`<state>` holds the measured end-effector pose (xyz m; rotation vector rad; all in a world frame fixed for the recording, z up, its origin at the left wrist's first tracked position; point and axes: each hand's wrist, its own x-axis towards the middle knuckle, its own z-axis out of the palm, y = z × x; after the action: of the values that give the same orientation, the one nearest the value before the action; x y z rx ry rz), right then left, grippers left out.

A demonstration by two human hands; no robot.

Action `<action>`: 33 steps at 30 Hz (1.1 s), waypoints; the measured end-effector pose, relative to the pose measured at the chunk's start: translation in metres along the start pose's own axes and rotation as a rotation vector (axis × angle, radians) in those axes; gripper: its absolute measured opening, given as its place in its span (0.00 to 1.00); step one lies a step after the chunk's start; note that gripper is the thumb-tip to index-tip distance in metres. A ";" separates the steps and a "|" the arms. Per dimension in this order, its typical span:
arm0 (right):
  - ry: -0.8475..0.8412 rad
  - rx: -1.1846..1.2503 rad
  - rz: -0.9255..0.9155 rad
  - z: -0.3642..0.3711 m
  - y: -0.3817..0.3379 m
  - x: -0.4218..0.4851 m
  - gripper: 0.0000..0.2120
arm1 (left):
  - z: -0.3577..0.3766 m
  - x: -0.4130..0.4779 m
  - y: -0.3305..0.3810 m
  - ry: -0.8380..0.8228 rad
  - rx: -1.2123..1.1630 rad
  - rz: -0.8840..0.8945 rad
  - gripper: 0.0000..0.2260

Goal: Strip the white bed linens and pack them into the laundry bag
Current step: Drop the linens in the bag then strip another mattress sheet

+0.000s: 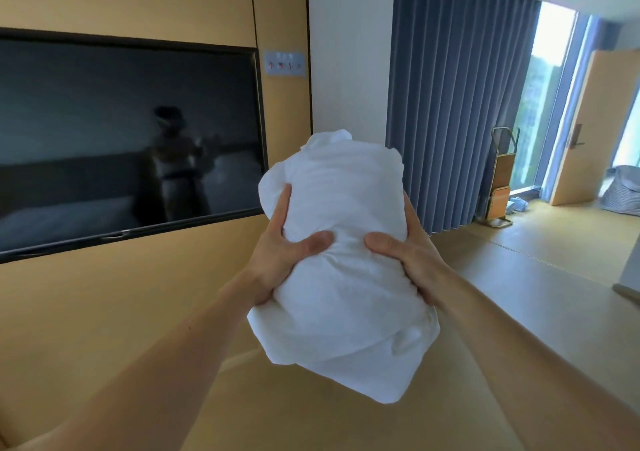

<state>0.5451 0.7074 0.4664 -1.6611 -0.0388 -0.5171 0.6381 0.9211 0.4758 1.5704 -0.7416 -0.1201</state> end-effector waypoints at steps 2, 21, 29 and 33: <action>0.025 0.004 0.008 -0.024 0.012 0.032 0.56 | 0.015 0.041 -0.009 -0.020 -0.007 0.000 0.55; 0.384 -0.136 0.019 -0.218 0.138 0.305 0.61 | 0.153 0.436 -0.146 -0.344 -0.174 0.034 0.52; 0.537 -0.208 -0.012 -0.327 0.176 0.374 0.56 | 0.256 0.564 -0.182 -0.494 -0.234 0.051 0.53; 0.538 -0.188 -0.025 -0.398 0.202 0.407 0.54 | 0.321 0.621 -0.200 -0.541 -0.267 0.039 0.53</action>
<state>0.8509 0.1870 0.4474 -1.6535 0.3942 -0.9962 1.0421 0.3171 0.4540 1.2722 -1.1241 -0.6088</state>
